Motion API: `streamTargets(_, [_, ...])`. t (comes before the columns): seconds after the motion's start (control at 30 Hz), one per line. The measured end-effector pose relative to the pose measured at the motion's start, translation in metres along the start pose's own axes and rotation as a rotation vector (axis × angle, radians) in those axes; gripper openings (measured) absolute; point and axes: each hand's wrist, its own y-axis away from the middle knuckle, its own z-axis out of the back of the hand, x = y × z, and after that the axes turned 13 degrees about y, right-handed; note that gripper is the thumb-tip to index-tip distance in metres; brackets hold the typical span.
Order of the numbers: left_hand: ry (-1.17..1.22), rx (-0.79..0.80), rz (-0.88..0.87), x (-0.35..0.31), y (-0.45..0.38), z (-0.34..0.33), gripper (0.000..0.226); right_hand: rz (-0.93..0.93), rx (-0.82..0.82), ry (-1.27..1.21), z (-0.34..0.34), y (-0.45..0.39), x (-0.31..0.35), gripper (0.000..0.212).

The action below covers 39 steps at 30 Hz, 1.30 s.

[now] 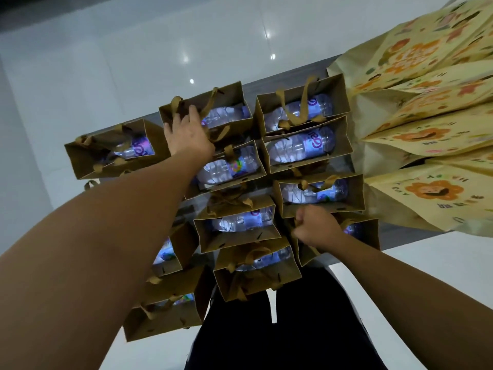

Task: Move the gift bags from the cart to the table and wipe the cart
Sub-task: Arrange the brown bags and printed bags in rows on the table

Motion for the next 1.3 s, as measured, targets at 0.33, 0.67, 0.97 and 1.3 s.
streamTargets(0.33, [0.168,-0.183,-0.192,-0.011,0.018,0.002,0.008,-0.018,0.001,-0.024,-0.003,0.002,-0.001,0.011])
streamTargets(0.67, [0.214,-0.066,-0.257,-0.042,0.059,0.040,0.025,-0.038,0.006,-0.124,0.000,0.032,-0.001,0.012])
streamTargets(0.97, [0.196,-0.319,-0.290,-0.050,0.097,0.095,0.027,-0.057,-0.032,0.013,0.007,0.080,-0.011,0.012])
streamTargets(1.3, [0.511,-0.375,-0.254,-0.072,0.164,0.132,0.024,-0.014,-0.033,0.132,0.017,0.146,-0.034,0.017])
